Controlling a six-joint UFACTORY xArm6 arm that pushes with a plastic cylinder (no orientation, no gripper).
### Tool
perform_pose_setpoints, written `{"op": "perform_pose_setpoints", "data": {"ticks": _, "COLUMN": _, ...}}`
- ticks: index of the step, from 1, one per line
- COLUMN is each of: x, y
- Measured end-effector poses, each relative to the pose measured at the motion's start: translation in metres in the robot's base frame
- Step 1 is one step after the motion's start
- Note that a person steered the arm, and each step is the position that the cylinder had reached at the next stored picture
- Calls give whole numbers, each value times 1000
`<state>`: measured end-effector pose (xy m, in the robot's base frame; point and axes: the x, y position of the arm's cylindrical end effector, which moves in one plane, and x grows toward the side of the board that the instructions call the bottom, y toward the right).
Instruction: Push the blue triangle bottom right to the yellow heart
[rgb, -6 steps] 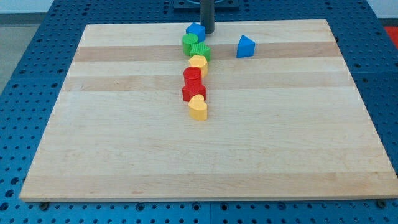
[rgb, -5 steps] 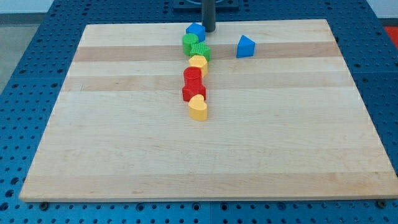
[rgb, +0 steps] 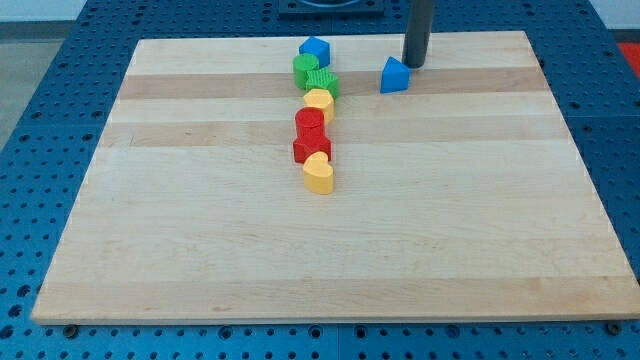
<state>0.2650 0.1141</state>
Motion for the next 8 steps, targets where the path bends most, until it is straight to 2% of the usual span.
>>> {"op": "perform_pose_setpoints", "data": {"ticks": 1, "x": 14, "y": -8}}
{"op": "perform_pose_setpoints", "data": {"ticks": 4, "x": 8, "y": -28}}
{"op": "perform_pose_setpoints", "data": {"ticks": 8, "x": 40, "y": -59}}
